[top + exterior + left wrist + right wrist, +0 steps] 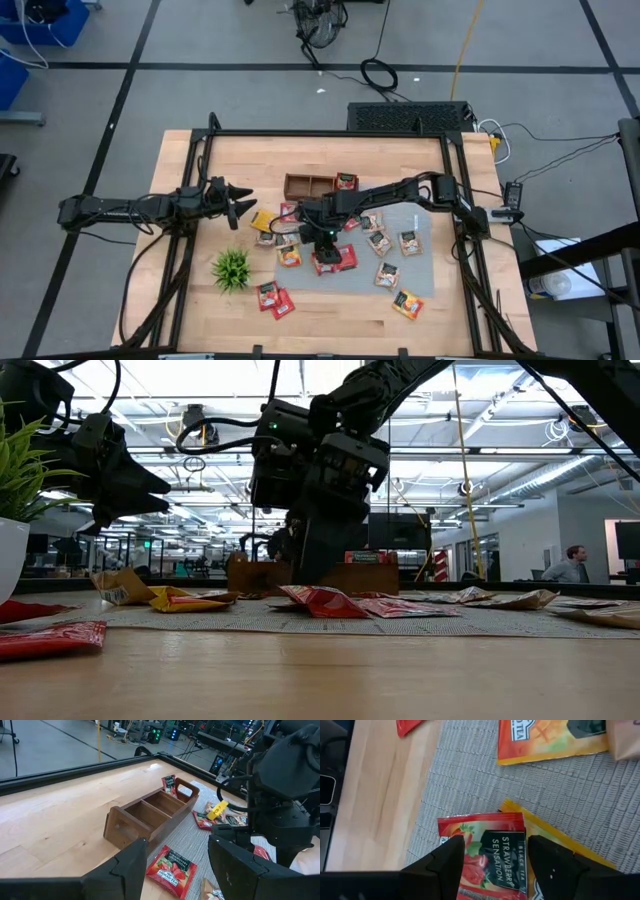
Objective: Pick & Place Tea
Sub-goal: Put the red tea bag into the right section of the wooden organizer
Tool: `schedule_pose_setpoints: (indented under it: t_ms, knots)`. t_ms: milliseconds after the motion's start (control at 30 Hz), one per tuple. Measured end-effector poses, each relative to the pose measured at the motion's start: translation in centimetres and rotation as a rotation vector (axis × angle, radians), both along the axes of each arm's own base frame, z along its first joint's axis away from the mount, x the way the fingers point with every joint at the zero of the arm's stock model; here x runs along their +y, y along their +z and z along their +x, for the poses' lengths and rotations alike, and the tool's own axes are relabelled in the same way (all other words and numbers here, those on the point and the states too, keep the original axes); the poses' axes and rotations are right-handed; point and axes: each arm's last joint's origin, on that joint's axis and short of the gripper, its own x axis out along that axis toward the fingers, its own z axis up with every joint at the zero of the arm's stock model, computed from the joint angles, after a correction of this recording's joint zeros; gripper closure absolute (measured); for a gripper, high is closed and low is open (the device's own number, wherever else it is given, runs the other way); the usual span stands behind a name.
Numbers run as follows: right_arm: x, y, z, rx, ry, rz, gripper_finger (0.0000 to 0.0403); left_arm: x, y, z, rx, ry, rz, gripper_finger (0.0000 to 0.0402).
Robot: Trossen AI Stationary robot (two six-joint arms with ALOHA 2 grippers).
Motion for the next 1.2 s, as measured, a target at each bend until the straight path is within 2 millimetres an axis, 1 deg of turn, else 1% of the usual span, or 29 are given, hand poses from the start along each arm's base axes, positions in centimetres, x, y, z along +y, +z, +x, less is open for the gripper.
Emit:
schedule_pose_setpoints:
  t_ms: [300, 400, 467, 567, 700, 833, 867, 900, 1033, 1200]
  knots:
    - [0.2, -0.5, -0.3, 0.006, 0.01, -0.023, 0.02, 0.0, 0.0, 0.0, 0.0, 0.0, 0.0, 0.019]
    - [0.3, -0.5, -0.3, 0.003, 0.014, -0.032, 0.0206, 0.0, 0.0, 0.0, 0.0, 0.0, 0.0, 0.019]
    - [0.2, -0.6, -0.4, 0.0, 0.016, -0.052, 0.0219, 0.0, 0.0, 0.0, 0.0, 0.0, 0.0, 0.019]
    - [0.2, -0.6, -0.4, -0.002, 0.012, -0.086, 0.0253, 0.0, 0.0, 0.0, 0.0, 0.0, 0.0, 0.019]
    - [0.0, -0.8, -0.4, -0.006, 0.017, -0.119, 0.0313, 0.0, 0.0, 0.0, 0.0, 0.0, 0.0, 0.019]
    - [-0.1, -1.2, -0.7, 0.0, 0.016, -0.147, 0.0381, 0.0, 0.0, 0.0, 0.0, 0.0, 0.0, 0.019]
    - [-0.1, -1.3, -0.7, 0.001, 0.015, -0.147, 0.0392, 0.0, 0.0, 0.0, 0.0, 0.0, 0.0, 0.019]
    - [-0.1, -1.3, -0.8, 0.002, 0.016, -0.146, 0.0396, 0.0, 0.0, 0.0, 0.0, 0.0, 0.0, 0.019]
    - [-0.1, -1.4, -0.9, 0.011, 0.013, -0.141, 0.039, 0.0, 0.0, 0.0, 0.0, 0.0, 0.0, 0.019]
    - [-0.1, -1.4, -0.8, 0.005, 0.0, -0.141, 0.0401, 0.0, 0.0, 0.0, 0.0, 0.0, 0.0, 0.019]
